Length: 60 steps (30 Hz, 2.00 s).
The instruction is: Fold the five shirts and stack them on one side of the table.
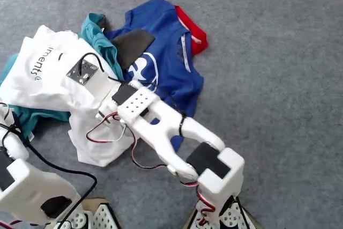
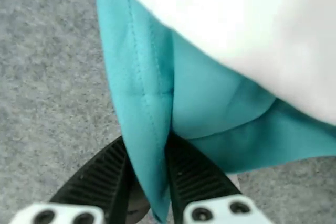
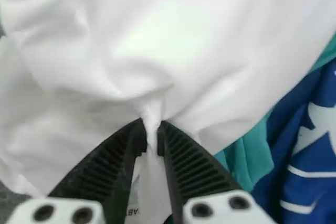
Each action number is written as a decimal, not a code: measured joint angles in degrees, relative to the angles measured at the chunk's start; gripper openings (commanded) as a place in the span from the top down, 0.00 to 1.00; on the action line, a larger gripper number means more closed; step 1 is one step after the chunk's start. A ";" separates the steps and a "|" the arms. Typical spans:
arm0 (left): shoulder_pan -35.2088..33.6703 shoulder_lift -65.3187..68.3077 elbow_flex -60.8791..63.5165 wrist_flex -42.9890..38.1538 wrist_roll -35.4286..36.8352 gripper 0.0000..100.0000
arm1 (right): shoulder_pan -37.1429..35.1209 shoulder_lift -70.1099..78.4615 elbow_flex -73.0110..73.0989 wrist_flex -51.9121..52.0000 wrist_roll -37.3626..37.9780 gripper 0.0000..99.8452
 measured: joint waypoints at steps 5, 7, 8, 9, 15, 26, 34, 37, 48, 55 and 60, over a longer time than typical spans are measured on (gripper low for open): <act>0.09 -0.09 1.49 -2.20 0.00 0.97 | 4.31 -8.62 -4.13 5.71 0.00 0.99; 0.44 -0.09 1.76 -2.55 0.00 0.97 | 7.30 -12.31 -5.80 7.21 0.00 0.99; 0.44 -0.09 1.85 -2.64 0.00 0.97 | 8.97 -14.24 -6.51 7.91 0.00 0.99; 0.44 -0.18 1.93 -2.81 0.00 0.97 | 10.73 -16.09 -7.03 8.62 0.00 0.99; 0.44 -0.18 2.02 -2.90 0.00 0.97 | 22.33 -27.43 -7.30 10.64 2.99 0.99; 0.44 -0.18 2.02 -2.90 0.00 0.97 | 57.14 -42.90 -6.42 11.34 12.04 0.99; 0.44 -0.26 2.02 -2.90 0.00 0.97 | 70.68 -44.22 12.13 5.89 17.32 0.99; 1.05 -0.62 1.23 -0.97 -0.09 0.97 | 71.12 -44.22 21.71 -2.73 16.53 0.99; 12.66 -3.87 -23.21 28.13 6.24 0.80 | 71.21 -44.22 54.59 -36.04 0.70 0.99; 24.18 -3.87 -32.88 34.20 20.75 0.65 | 71.21 -44.31 65.23 -49.05 -4.31 0.99; 34.99 -3.52 -37.98 34.55 24.88 0.65 | 71.65 -44.31 71.30 -52.04 -6.33 0.99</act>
